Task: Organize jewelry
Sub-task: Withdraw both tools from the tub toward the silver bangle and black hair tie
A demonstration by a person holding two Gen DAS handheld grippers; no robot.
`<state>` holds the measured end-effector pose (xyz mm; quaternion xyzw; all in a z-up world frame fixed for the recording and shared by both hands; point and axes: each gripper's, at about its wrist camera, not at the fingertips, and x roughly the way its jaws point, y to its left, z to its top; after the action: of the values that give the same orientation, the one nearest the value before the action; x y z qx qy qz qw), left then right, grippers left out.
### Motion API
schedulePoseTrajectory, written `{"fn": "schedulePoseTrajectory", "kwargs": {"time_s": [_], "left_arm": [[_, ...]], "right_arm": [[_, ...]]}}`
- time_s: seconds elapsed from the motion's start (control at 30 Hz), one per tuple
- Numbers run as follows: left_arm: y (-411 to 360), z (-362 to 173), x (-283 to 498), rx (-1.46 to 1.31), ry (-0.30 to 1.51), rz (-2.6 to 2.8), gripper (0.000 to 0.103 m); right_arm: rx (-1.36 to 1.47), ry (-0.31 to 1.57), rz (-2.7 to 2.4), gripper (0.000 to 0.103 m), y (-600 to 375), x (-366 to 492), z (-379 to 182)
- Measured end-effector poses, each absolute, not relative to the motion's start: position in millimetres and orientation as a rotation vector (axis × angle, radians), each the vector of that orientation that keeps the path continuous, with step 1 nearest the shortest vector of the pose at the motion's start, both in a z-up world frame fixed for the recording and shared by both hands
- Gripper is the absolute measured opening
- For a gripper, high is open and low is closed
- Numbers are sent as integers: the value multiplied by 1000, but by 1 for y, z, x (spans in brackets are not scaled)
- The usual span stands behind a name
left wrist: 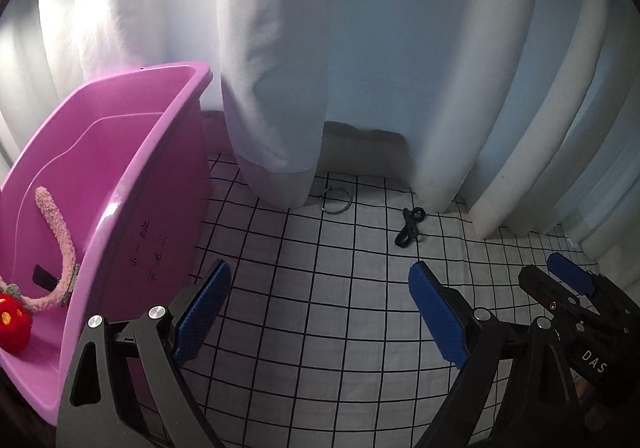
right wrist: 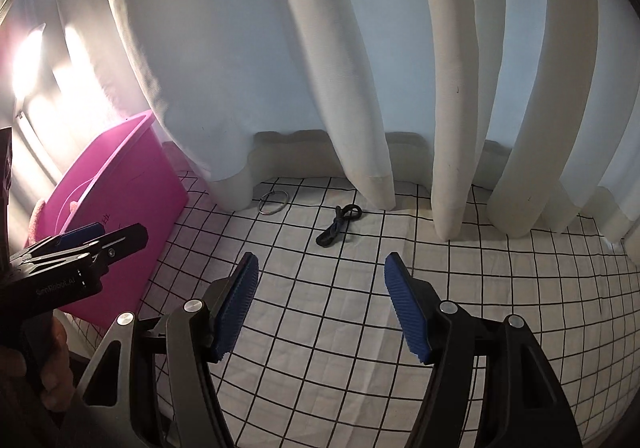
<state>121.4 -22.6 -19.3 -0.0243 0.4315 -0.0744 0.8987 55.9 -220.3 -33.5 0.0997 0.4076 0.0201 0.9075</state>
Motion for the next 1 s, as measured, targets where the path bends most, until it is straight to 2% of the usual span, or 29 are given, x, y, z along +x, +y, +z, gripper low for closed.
{"fn": "schedulePoseTrajectory", "kwargs": {"time_s": [0.43, 1.0], "left_arm": [[-51, -63, 148, -36, 928, -43, 89], [-68, -141, 239, 23, 890, -115, 89]], "right_arm": [[230, 857, 108, 63, -249, 79, -81], [344, 868, -44, 63, -232, 151, -162]]}}
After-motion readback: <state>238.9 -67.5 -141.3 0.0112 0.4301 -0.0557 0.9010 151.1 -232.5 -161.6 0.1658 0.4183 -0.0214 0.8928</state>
